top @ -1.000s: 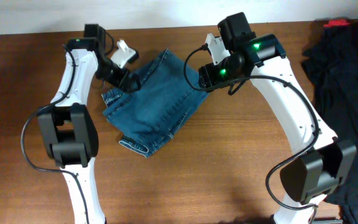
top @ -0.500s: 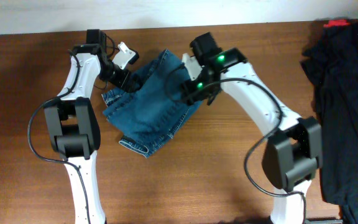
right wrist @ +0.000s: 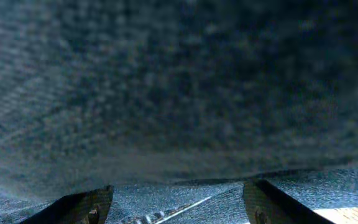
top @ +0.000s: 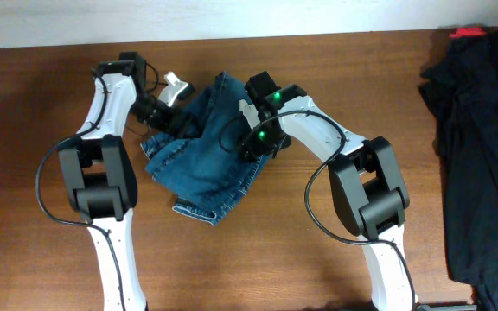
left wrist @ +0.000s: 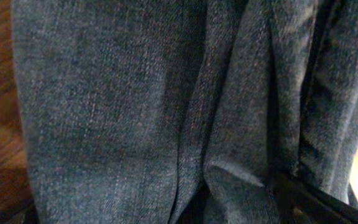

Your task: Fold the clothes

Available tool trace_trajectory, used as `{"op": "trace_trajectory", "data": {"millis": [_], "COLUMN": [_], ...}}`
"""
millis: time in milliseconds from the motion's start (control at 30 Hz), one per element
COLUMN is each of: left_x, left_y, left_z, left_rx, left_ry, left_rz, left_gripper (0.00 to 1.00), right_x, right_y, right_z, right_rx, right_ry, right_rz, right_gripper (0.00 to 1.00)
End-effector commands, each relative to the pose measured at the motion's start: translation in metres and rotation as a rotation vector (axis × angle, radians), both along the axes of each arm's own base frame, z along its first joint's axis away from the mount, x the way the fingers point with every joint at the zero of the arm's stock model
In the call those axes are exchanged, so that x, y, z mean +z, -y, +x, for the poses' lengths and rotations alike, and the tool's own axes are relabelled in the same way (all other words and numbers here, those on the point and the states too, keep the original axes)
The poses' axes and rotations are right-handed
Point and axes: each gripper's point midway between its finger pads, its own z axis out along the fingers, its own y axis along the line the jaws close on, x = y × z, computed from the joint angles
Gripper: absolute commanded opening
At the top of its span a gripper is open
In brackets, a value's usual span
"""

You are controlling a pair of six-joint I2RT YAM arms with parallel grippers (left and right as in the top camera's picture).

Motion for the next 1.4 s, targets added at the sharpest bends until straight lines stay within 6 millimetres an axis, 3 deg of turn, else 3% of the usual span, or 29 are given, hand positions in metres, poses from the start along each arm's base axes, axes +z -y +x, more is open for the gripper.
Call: {"op": "trace_trajectory", "data": {"millis": [0, 100, 300, 600, 700, 867, 1067, 1267, 1367], "left_x": [0.000, 0.012, 0.067, 0.022, 0.003, 0.005, 0.045, 0.034, 0.012], "left_y": [-0.006, -0.012, -0.016, -0.006, -0.009, -0.012, -0.010, -0.016, -0.012], "left_z": [-0.003, 0.003, 0.017, 0.001, 0.005, 0.011, 0.039, 0.047, 0.044], "left_rx": [0.015, 0.066, 0.161, 0.056, 0.010, 0.033, 0.033, 0.031, 0.031], "left_ry": [-0.019, -0.012, 0.041, -0.006, 0.026, 0.037, 0.160, 0.184, 0.139], "left_rz": [-0.068, -0.176, -0.555, -0.249, -0.105, -0.099, -0.121, -0.073, -0.095], "left_gripper": [0.99, 0.99, 0.99, 0.99, 0.99, 0.99, 0.99, 0.99, 0.99], "right_x": [-0.035, -0.035, -0.035, -0.035, -0.035, -0.035, -0.035, -0.035, -0.035], "right_y": [0.006, 0.006, 0.006, 0.006, 0.007, 0.008, 0.008, 0.008, 0.009], "right_z": [-0.011, -0.011, -0.010, -0.011, -0.013, -0.014, -0.015, -0.015, -0.017], "right_rx": [-0.005, -0.005, -0.005, -0.005, -0.005, -0.004, -0.004, -0.004, -0.004], "right_ry": [-0.071, -0.070, -0.068, -0.073, -0.081, -0.086, -0.087, -0.087, -0.095], "right_rz": [-0.036, -0.036, -0.035, -0.037, -0.041, -0.044, -0.045, -0.044, -0.048], "right_gripper": [0.73, 0.73, 0.73, 0.73, 0.73, 0.74, 0.74, 0.74, 0.74]}}
